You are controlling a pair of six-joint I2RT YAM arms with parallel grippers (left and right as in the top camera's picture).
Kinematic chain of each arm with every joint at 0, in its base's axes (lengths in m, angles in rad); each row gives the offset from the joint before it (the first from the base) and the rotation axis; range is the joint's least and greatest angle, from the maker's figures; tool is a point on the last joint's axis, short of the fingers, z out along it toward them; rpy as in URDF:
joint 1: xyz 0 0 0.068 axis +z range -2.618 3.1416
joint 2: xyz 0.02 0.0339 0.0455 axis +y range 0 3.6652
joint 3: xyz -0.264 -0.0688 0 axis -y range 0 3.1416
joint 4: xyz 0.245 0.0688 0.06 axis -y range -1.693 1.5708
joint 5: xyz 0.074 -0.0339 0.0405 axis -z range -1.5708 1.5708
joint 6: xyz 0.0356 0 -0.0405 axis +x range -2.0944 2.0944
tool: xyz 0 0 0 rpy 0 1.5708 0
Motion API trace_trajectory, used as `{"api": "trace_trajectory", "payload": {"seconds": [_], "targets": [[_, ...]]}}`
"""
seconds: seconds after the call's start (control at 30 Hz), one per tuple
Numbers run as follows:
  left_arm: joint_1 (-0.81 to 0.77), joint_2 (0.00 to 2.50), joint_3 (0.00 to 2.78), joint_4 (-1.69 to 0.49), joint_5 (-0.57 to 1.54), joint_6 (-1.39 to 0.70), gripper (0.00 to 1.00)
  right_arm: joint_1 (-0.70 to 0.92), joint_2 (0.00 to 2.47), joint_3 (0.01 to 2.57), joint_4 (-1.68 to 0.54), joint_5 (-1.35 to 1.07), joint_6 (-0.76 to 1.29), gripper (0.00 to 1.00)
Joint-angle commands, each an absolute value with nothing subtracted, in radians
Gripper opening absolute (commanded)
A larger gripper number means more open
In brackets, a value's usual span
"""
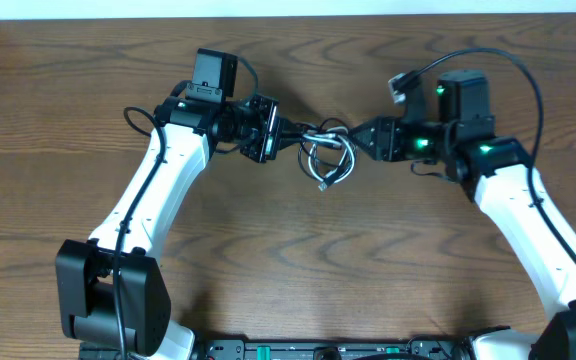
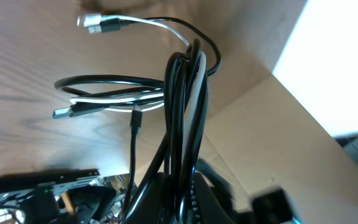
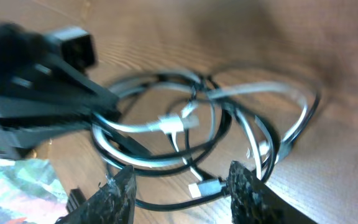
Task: Untangle cables
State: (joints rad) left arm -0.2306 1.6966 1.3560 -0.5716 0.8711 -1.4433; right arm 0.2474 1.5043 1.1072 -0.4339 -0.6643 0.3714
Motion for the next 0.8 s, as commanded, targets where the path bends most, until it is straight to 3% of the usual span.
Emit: {"api": "trace_trajectory", "payload": {"seconds": [0.0, 0.17, 0.77], "targets": [[-0.227, 1.698, 1.362, -0.501, 0.933, -1.413, 0.08, 0.255, 1.538, 1.118, -0.478, -0.514, 0.396, 0.44], [-0.227, 1.698, 1.362, -0.349, 0.932, -1.074, 0.07, 0.254, 1.556, 1.118, -0.506, -0.430, 0.395, 0.45], [-0.228, 1.698, 1.362, -0.326, 0.969, -1.078, 0.07, 0.285, 1.706, 1.118, -0.286, -0.489, 0.370, 0.52]]}}
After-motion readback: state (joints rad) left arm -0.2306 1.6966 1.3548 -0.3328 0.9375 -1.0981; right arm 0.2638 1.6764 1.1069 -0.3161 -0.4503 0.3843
